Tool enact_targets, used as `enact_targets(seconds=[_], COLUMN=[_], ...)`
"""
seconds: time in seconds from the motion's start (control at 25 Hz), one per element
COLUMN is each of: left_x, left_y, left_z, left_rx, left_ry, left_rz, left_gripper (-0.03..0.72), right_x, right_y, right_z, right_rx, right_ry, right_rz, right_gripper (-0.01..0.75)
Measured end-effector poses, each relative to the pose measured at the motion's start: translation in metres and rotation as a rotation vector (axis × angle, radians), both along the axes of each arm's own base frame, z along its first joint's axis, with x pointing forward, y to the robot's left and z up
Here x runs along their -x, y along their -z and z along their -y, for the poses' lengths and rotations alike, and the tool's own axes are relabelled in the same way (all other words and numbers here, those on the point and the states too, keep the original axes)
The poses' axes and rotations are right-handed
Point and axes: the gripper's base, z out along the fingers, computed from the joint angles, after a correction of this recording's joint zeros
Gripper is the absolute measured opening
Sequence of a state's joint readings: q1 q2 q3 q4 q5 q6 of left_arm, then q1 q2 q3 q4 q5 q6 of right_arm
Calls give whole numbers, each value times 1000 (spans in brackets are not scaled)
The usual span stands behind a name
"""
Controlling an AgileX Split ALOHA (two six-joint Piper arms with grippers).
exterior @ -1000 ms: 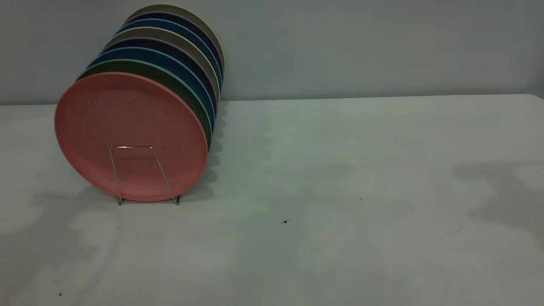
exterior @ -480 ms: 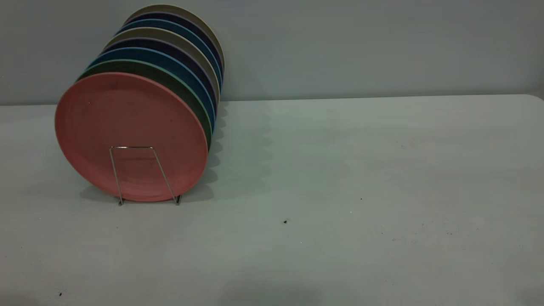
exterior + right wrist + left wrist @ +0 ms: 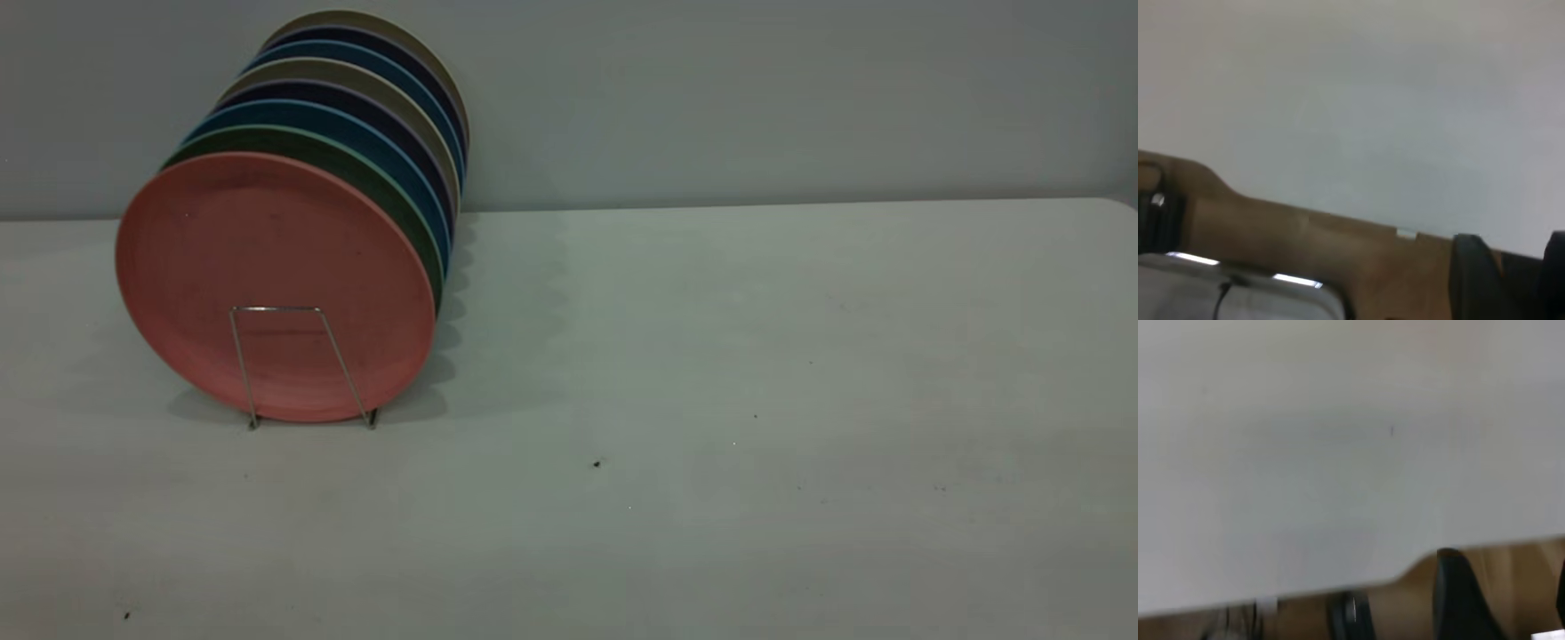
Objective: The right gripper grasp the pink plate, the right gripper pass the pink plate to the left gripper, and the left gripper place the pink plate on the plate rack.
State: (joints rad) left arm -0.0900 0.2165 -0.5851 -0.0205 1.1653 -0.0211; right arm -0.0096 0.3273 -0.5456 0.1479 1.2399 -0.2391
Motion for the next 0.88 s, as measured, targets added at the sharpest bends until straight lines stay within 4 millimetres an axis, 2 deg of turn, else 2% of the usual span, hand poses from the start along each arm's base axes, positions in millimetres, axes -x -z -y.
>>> enact_targets(seconds=[0.08, 0.2, 0.48, 0.64, 0.88], left_x=[17, 31, 29, 24, 24], left_y=[5, 12, 18, 26, 26], left_z=[-2, -4, -4, -4, -4], left_rx=[8, 9, -6, -35, -42], left_ry=[-1, -5, -7, 19, 27], left_rz=[100, 186, 172, 156, 160], left_gripper=[377, 357, 295, 283, 282], right_x=[8, 14, 7, 6, 6], right_y=[4, 4, 11, 10, 10], right_z=[0, -1, -4, -4, -4], right_rx=[9, 1, -11, -8, -7], right_ry=[-13, -24, -54, -56, -57], right_rz=[42, 76, 124, 137, 137], right_gripper=[253, 253, 253, 253, 253])
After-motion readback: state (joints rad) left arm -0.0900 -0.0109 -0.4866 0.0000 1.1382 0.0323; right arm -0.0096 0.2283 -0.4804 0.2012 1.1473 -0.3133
